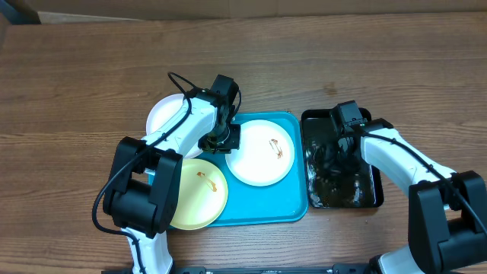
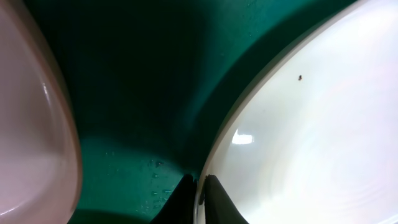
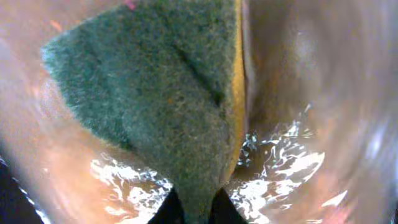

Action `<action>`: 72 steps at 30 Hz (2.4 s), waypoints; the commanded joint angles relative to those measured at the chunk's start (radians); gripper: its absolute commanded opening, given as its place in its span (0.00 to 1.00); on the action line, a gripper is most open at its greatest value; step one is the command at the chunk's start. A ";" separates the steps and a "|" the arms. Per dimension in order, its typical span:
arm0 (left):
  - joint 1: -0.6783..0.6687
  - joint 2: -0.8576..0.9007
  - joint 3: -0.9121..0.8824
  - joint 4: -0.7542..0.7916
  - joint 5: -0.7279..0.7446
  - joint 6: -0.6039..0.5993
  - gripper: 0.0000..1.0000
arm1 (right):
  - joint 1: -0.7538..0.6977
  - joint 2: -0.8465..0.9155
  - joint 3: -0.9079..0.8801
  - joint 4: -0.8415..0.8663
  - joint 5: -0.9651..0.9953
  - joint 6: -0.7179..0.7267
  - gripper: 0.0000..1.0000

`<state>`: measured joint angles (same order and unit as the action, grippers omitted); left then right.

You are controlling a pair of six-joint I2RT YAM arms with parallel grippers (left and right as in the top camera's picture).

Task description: Clean dirty plates on tray and stack at the side

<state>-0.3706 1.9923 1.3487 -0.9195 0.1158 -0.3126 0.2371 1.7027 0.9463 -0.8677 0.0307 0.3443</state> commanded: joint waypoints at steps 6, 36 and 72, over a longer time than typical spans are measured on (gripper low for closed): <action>0.004 0.016 0.004 -0.010 0.008 -0.010 0.11 | 0.003 0.009 0.121 0.009 0.023 -0.003 0.89; 0.004 0.016 0.004 -0.023 0.008 -0.010 0.13 | 0.003 0.009 0.080 0.030 0.091 0.001 0.78; 0.004 0.016 0.004 -0.021 0.066 -0.010 0.04 | -0.003 -0.061 0.244 -0.267 -0.007 -0.047 0.04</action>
<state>-0.3706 1.9923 1.3487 -0.9497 0.1688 -0.3157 0.2363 1.6630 1.1797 -1.1263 0.0292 0.2874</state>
